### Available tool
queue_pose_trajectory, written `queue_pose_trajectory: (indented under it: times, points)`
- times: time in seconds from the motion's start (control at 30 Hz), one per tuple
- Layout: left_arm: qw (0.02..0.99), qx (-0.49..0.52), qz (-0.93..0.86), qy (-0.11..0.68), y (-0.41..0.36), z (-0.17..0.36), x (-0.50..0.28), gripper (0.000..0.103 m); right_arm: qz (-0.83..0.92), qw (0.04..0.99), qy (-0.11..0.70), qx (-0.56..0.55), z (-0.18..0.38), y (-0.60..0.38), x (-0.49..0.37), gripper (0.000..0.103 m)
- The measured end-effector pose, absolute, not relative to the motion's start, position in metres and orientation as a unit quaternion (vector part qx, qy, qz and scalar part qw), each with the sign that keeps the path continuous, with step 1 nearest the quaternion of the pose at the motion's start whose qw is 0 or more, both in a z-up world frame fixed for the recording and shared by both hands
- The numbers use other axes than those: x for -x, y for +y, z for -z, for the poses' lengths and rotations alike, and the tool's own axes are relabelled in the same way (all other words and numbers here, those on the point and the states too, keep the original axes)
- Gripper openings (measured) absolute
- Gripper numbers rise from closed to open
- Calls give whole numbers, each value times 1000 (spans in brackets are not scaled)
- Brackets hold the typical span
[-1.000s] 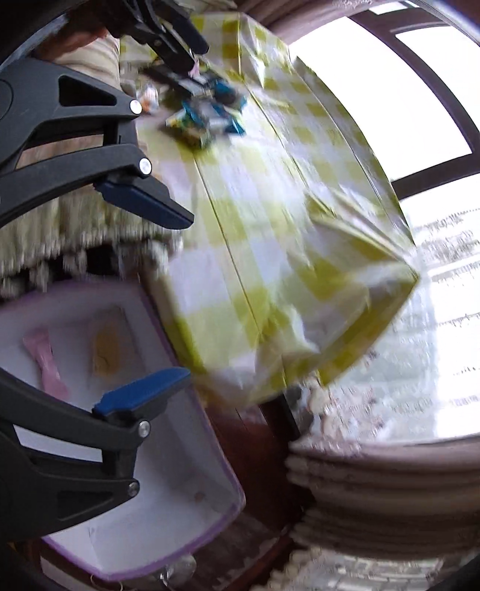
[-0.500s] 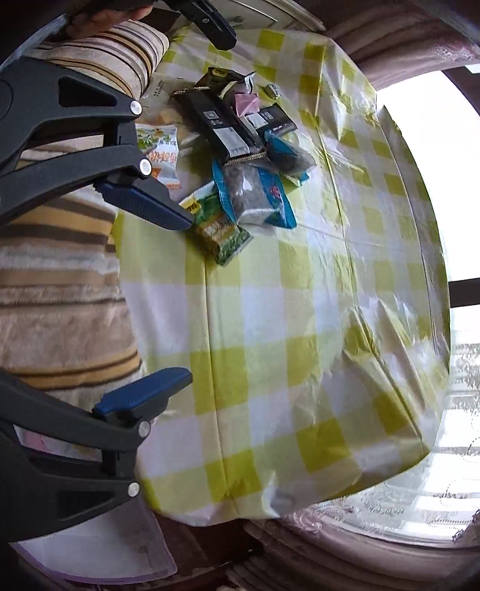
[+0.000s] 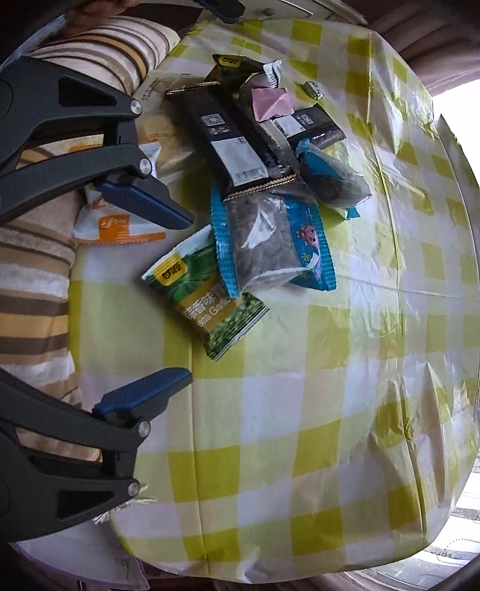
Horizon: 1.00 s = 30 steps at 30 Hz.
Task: Organize snacks
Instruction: 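Move both tools back over the table toward the remaining snacks, then grasp the blue-white candy with the left gripper while the right grasps the green garlic-bean packet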
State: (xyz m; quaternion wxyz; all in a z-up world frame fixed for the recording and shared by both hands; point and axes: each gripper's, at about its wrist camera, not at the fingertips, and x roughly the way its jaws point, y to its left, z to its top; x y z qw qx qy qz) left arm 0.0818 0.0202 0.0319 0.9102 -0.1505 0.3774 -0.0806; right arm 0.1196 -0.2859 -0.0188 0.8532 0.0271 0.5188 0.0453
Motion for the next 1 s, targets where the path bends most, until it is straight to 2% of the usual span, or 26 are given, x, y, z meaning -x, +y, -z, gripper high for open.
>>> queue_pose_trajectory:
  times: [0.23,0.57,0.9,0.93,1.0]
  points:
    - [910,158,80,375,23,-31,-81,84,-18,838,546,-6,34,-279,-135,80]
    - [904,164,86,386,28,-26,-96,84,64,843,531,-64,28,-331,-124,79]
    - [886,223,27,406,74,-2,-176,84,67,861,491,-114,17,-336,-129,80]
    - [888,216,13,405,77,1,-185,83,67,862,489,-116,18,-335,-130,80]
    - [889,199,-1,412,80,6,-203,73,66,861,491,-118,21,-335,-133,80]
